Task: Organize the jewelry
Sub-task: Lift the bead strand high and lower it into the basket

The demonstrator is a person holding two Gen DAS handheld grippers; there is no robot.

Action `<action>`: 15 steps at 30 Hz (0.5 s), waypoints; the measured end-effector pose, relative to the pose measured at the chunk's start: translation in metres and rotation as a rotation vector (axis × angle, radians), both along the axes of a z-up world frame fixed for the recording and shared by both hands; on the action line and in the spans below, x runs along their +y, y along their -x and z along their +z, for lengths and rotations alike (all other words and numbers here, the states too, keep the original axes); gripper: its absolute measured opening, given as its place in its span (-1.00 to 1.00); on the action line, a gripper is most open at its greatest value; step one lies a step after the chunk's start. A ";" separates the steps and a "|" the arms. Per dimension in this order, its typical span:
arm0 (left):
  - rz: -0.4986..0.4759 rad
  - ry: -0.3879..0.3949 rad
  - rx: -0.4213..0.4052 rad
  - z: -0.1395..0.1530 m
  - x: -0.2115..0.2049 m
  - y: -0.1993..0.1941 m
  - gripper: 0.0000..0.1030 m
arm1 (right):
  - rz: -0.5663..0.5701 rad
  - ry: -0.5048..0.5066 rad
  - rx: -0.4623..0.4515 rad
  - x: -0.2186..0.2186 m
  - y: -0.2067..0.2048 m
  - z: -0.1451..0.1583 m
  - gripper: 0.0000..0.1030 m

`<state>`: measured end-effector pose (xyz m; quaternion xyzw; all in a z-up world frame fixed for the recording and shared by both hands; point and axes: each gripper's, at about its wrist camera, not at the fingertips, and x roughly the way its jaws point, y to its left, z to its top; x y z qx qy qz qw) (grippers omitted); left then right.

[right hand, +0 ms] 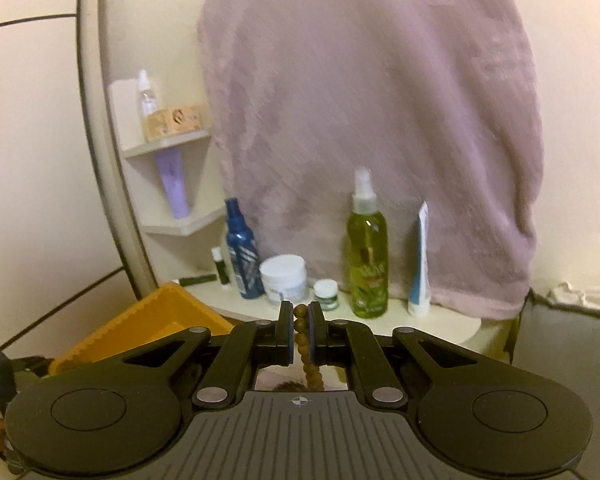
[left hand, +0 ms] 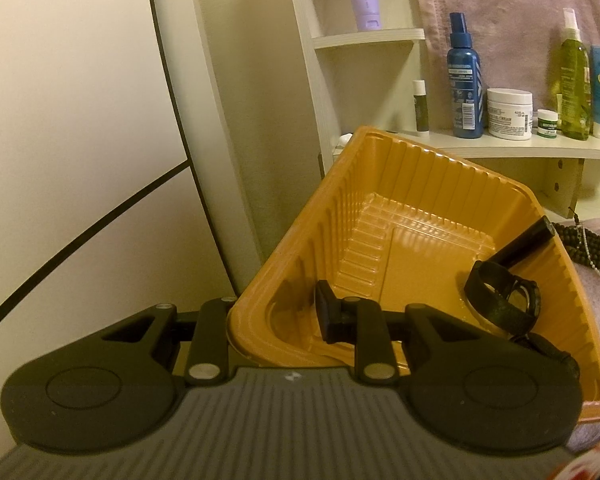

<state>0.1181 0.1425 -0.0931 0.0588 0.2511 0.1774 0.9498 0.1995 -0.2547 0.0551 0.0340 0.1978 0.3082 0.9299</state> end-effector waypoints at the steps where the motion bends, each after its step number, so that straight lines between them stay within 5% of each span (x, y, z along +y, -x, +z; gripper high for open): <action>1: -0.001 0.000 0.000 0.000 0.000 0.000 -0.55 | 0.006 -0.002 -0.007 0.001 0.002 0.004 -0.87; 15: -0.009 0.001 -0.004 0.000 0.001 0.001 -0.55 | 0.141 -0.068 -0.091 0.044 0.011 0.054 -0.87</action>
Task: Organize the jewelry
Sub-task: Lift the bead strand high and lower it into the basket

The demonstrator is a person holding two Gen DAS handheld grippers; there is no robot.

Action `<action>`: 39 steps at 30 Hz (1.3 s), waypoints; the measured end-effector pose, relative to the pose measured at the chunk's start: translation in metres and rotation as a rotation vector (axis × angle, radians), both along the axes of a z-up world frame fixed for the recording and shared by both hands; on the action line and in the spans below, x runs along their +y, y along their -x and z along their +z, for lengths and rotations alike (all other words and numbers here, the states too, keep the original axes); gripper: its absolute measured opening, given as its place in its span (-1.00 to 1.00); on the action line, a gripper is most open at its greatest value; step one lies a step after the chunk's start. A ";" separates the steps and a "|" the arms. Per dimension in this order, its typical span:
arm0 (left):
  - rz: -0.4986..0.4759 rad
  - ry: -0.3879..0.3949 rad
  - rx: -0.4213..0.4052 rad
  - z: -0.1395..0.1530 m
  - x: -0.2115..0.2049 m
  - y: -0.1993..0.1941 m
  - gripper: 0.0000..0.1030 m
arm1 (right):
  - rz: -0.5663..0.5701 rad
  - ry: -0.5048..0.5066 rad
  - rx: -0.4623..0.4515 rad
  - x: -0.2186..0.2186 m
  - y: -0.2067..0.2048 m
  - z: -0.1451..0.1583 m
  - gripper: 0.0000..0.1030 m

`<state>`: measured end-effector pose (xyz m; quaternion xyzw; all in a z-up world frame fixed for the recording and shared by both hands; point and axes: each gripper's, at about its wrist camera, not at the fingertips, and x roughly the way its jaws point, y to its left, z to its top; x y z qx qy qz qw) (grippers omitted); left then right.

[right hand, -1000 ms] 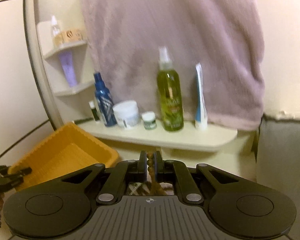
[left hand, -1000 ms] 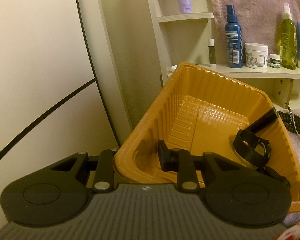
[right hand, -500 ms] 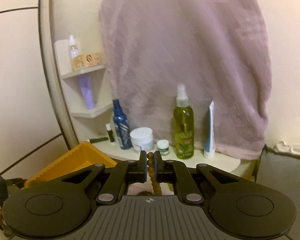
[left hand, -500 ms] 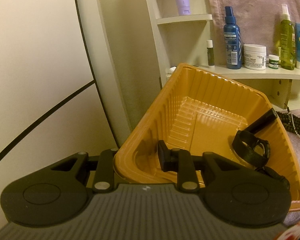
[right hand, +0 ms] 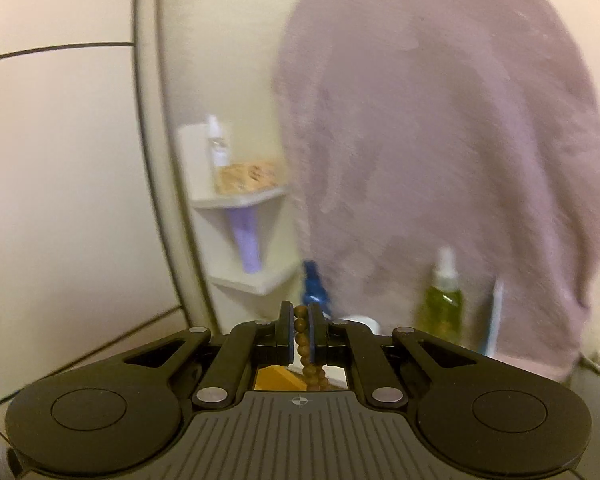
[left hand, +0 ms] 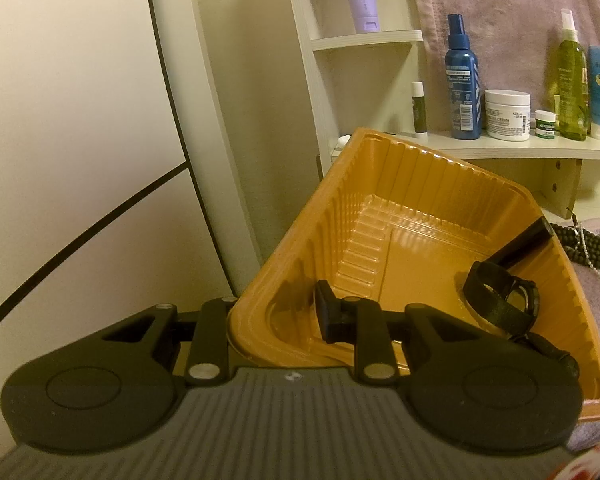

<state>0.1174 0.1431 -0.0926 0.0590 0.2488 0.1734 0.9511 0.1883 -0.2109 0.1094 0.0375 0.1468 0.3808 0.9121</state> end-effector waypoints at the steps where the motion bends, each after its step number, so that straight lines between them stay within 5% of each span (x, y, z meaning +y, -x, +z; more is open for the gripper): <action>1: 0.000 0.000 0.001 0.000 0.000 0.000 -0.55 | 0.015 0.000 -0.007 0.006 0.000 0.003 -0.87; 20: -0.003 0.004 0.003 0.000 0.000 -0.001 -0.56 | 0.309 -0.007 0.054 0.124 -0.012 -0.007 -0.87; 39: -0.010 0.016 0.010 0.003 0.003 -0.002 -0.57 | 0.338 0.081 0.191 0.169 -0.038 -0.066 -0.87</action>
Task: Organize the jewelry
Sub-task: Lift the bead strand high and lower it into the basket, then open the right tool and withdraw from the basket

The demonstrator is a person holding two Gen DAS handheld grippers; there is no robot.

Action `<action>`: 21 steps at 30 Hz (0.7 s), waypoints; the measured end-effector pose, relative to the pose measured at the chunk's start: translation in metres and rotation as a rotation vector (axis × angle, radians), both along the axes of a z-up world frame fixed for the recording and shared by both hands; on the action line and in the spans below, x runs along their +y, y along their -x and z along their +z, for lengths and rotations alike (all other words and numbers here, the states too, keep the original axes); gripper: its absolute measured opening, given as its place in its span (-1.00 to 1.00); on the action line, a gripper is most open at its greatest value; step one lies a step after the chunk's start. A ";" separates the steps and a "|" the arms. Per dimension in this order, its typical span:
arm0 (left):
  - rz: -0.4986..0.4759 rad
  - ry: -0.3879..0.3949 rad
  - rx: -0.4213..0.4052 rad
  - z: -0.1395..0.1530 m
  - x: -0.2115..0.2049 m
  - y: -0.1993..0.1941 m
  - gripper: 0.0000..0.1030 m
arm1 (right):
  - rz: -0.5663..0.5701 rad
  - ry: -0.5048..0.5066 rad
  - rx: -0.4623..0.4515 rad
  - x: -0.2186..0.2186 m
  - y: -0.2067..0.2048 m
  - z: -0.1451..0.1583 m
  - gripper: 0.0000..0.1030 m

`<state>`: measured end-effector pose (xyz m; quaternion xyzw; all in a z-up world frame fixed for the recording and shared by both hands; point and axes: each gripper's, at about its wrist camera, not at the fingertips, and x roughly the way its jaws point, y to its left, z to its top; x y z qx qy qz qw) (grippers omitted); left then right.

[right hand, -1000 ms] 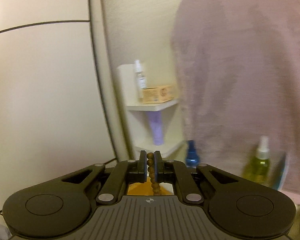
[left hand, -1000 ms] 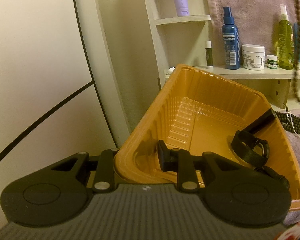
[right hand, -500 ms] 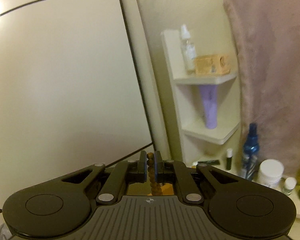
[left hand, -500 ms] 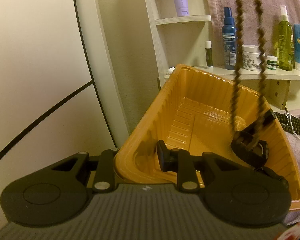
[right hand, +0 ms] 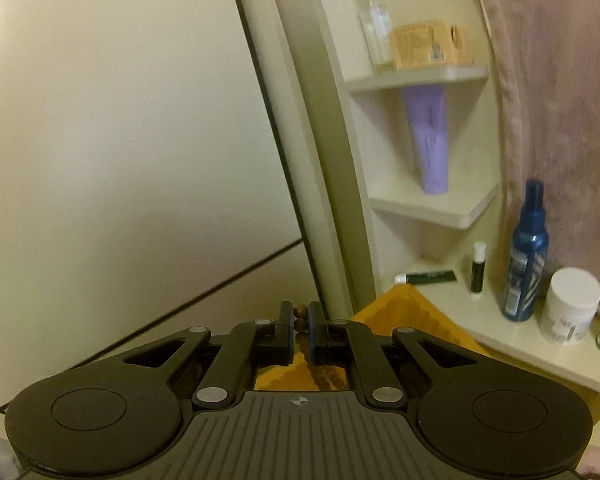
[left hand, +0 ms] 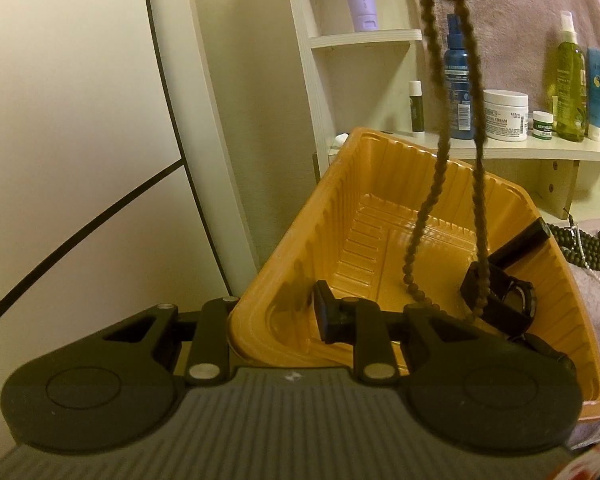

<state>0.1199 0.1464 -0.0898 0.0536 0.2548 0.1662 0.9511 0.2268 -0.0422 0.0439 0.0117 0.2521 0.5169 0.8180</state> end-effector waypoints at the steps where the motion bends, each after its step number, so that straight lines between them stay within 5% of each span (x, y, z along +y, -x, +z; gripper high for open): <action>1: 0.000 0.000 0.000 0.000 0.000 0.000 -0.57 | 0.000 0.007 0.009 0.002 -0.002 -0.004 -0.87; 21: 0.000 0.002 0.003 0.000 0.000 0.000 -0.57 | -0.045 0.032 0.122 0.001 -0.024 -0.037 -0.83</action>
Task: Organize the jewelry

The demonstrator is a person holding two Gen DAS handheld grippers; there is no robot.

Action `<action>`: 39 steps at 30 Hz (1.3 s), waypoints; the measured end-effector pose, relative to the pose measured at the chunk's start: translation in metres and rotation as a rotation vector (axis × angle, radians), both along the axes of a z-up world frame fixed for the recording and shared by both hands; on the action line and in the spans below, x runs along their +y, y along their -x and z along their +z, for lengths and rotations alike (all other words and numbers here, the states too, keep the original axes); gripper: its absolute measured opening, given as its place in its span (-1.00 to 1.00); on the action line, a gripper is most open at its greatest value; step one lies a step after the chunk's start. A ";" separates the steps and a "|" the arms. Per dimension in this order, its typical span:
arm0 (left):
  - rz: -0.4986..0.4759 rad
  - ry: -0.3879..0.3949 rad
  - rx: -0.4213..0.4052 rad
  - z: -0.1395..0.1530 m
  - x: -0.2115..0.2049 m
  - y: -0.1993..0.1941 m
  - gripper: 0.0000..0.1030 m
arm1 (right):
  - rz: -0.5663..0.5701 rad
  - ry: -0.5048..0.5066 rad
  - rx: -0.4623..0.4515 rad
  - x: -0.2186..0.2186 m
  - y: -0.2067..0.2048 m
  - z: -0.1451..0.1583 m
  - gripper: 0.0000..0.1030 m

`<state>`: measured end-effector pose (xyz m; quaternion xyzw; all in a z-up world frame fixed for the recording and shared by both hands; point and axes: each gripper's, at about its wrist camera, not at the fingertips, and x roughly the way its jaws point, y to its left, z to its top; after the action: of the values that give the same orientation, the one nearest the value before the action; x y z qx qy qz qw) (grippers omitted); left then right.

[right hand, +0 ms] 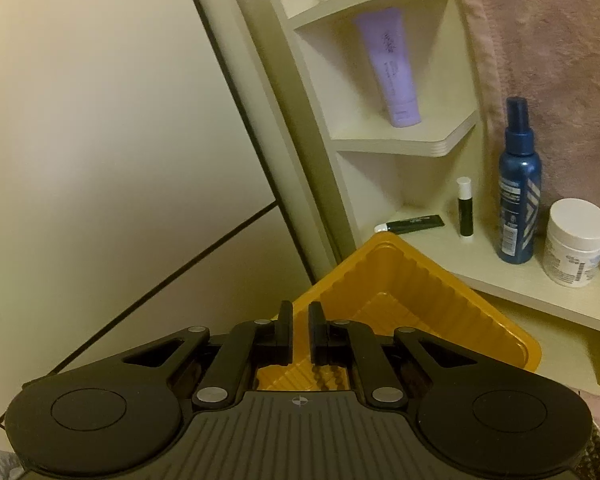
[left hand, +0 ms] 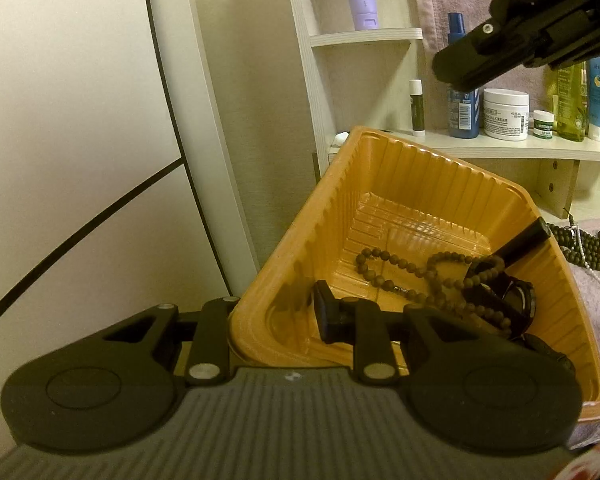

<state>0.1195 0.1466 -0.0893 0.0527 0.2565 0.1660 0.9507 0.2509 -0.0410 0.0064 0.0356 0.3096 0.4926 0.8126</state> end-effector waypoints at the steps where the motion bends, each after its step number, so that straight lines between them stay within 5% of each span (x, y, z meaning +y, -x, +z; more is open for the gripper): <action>1: 0.000 0.000 0.000 0.000 0.000 0.000 -0.57 | -0.003 0.001 0.001 -0.001 0.000 0.000 -0.82; 15: 0.001 -0.001 0.003 0.000 0.000 0.000 -0.56 | -0.087 -0.013 0.036 -0.041 0.019 -0.011 -0.29; 27: 0.004 -0.006 0.009 0.001 -0.001 -0.001 -0.56 | -0.259 0.070 0.073 -0.120 0.062 -0.048 -0.27; 39: 0.003 -0.021 0.022 0.001 -0.002 -0.003 -0.56 | -0.439 0.188 0.090 -0.181 0.062 -0.086 -0.27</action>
<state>0.1224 0.1442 -0.0887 0.0639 0.2652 0.1695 0.9470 0.1885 -0.2217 -0.0794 0.0480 0.3748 0.2710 0.8853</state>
